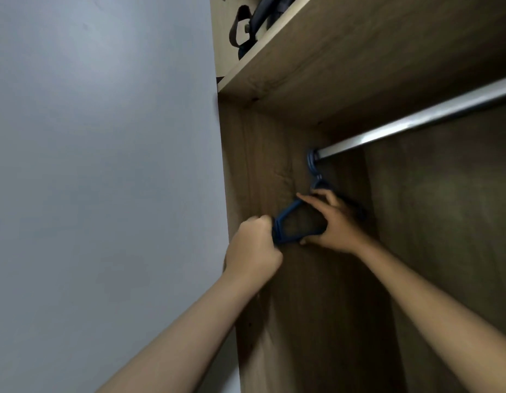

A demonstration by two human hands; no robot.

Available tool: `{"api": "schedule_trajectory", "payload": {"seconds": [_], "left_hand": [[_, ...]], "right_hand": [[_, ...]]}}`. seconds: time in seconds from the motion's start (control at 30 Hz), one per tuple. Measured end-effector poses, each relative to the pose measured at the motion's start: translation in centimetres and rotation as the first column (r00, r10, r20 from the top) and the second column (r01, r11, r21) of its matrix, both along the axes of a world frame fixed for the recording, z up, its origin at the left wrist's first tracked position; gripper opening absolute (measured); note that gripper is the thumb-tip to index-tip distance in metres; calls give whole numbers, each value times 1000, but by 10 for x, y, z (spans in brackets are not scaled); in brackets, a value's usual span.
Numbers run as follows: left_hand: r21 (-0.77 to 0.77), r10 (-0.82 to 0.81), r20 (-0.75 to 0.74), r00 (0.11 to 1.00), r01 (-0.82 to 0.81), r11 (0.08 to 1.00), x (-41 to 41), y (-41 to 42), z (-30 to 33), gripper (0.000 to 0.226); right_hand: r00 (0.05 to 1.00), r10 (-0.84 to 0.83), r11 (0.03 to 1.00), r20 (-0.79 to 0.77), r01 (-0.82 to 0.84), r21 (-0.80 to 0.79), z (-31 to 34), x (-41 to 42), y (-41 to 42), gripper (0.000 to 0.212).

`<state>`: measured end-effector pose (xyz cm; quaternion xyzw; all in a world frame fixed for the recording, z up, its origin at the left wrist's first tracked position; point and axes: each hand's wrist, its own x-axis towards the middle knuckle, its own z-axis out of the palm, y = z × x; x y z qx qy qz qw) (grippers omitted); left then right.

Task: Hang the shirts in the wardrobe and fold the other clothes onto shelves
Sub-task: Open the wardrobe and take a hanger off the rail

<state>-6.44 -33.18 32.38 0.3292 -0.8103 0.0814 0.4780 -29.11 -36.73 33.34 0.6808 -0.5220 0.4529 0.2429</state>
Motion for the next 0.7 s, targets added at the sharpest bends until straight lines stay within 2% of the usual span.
{"api": "schedule_trajectory", "payload": {"seconds": [0.2, 0.4, 0.7], "left_hand": [[22, -29, -17, 999, 30, 999, 2, -2, 0, 33], [43, -93, -180, 979, 103, 994, 3, 2, 3, 33], [-26, -83, -246, 966, 79, 997, 13, 13, 7, 27]], "right_hand": [[998, 37, 999, -41, -36, 29, 6, -7, 7, 90], [992, 52, 998, -115, -49, 34, 17, -6, 10, 89], [981, -9, 998, -195, -5, -70, 30, 8, 27, 91]]}}
